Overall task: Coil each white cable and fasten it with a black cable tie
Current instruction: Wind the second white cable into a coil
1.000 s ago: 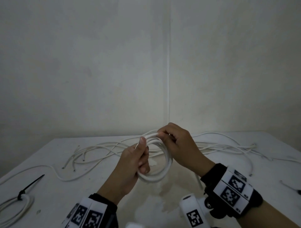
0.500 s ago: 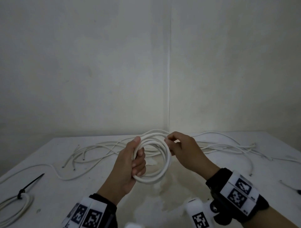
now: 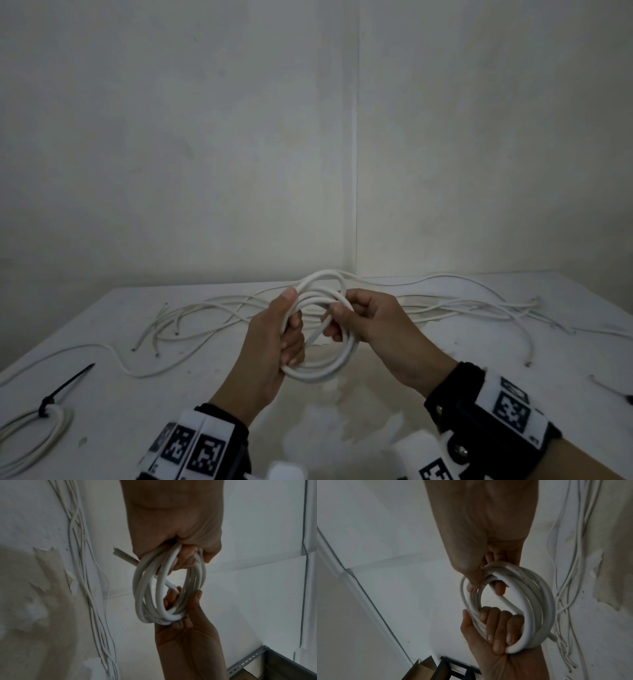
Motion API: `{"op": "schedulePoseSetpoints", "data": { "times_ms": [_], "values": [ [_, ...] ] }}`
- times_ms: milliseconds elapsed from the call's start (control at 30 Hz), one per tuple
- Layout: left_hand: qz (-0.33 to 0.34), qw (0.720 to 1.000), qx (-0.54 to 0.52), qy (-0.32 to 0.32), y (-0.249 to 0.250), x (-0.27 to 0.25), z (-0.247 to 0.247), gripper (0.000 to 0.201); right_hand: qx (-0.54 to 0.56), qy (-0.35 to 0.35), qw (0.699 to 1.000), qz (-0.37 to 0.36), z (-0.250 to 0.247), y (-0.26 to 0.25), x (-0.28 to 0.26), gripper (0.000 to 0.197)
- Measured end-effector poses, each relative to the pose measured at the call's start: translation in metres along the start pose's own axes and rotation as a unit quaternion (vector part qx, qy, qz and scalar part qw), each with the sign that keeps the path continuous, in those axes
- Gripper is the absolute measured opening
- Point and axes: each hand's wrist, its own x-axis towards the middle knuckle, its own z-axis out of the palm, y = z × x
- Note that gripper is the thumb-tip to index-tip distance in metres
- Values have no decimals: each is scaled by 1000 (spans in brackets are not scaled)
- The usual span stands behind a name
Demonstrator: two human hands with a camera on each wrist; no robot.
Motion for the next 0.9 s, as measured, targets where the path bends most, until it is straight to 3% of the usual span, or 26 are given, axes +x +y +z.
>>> {"op": "schedulePoseSetpoints", "data": {
  "times_ms": [167,267,400,467,567,700,767,900],
  "values": [
    [12,998,62,-9,6,1,1,44,78,-13,997,17,-1,1,-2,11],
    [16,998,65,-13,6,3,2,44,142,-49,987,48,1,-1,-3,24],
    [12,998,58,-16,3,3,3,43,181,-105,975,76,2,-1,-5,17],
    [16,998,59,-15,1,3,3,43,120,-126,983,64,0,-4,-7,7],
    [23,998,58,0,0,2,1,42,-62,-133,988,50,-6,-8,-10,34],
    [35,998,46,29,-3,4,1,40,-336,-6,942,24,-7,-9,-13,43],
    [47,996,49,49,-6,6,2,40,-355,28,935,15,-4,-9,-14,42],
    [72,989,87,95,-12,7,4,41,-334,-23,942,18,0,-7,-13,41]
  ]
}}
